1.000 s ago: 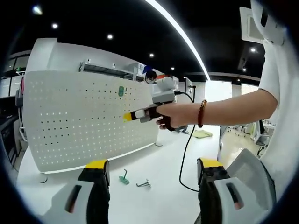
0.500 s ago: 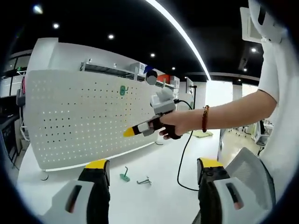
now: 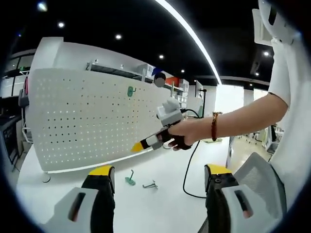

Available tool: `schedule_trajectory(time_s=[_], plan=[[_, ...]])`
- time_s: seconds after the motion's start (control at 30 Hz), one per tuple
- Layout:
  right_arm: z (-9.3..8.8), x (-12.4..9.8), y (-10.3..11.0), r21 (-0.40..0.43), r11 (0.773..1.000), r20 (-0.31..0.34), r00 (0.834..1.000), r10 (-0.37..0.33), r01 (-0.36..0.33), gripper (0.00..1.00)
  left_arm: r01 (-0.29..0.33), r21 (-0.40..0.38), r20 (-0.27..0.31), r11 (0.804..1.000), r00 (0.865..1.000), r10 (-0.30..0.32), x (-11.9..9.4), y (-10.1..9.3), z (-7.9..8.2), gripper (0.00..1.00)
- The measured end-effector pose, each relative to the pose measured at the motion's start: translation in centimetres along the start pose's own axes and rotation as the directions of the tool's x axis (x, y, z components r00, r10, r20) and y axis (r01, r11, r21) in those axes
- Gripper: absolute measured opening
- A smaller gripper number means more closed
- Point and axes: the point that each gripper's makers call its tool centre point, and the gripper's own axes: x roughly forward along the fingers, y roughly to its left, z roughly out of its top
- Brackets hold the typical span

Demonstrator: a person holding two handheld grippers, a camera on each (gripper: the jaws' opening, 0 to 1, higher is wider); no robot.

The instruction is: Insert the hook assembly into the mounting plate slot until the hook locks in place.

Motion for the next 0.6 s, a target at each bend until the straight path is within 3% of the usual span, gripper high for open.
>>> schedule_trajectory(time_s=[0.6], plan=[[-3.4,1.6,0.1,0.015,0.999,-0.115,0.993,0.034,-0.032,0.16,-0.015,-0.028,-0.024,0.999,1.0,0.014,-0.2,0.9,-1.2,0.77]])
